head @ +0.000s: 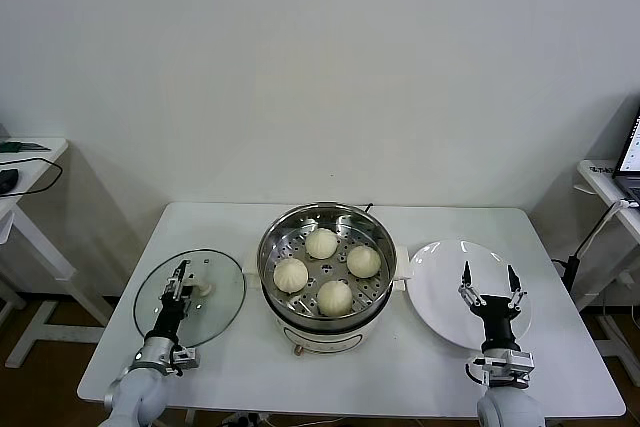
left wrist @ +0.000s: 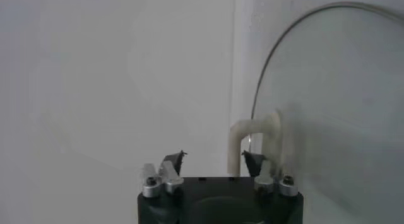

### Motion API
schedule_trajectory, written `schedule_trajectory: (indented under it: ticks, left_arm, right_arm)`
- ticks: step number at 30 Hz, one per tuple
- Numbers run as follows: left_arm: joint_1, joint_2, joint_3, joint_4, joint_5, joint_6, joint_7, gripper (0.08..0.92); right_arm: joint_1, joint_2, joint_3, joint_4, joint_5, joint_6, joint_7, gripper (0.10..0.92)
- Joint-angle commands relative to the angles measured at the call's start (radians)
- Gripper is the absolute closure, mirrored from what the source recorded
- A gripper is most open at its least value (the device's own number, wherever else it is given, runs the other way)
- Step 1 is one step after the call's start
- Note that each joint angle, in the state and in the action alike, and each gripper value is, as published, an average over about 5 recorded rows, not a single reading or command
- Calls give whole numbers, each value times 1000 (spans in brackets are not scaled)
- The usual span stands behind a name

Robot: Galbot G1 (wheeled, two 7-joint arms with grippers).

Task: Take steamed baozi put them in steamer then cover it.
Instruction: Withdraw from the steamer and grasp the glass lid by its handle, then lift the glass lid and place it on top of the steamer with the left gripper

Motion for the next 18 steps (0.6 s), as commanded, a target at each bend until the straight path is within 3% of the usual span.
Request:
schedule_trajectory:
  ticks: [1, 11, 14, 18]
  left_arm:
    - [-10, -1, 3, 17, -10, 10, 11, 468]
    - [-13, -7, 8, 32, -26, 9, 5, 753]
    - [-12, -9, 6, 24, -34, 4, -7, 799]
    - [-1, -7, -11, -16, -41, -4, -18, 802]
  right_arm:
    - [-1, 2, 0, 5, -3, 2, 1, 203]
    - [-3, 8, -3, 4, -14, 7, 0, 203]
    - [-2, 10, -4, 3, -18, 8, 0, 203]
    - [-2, 14, -7, -1, -23, 12, -1, 203]
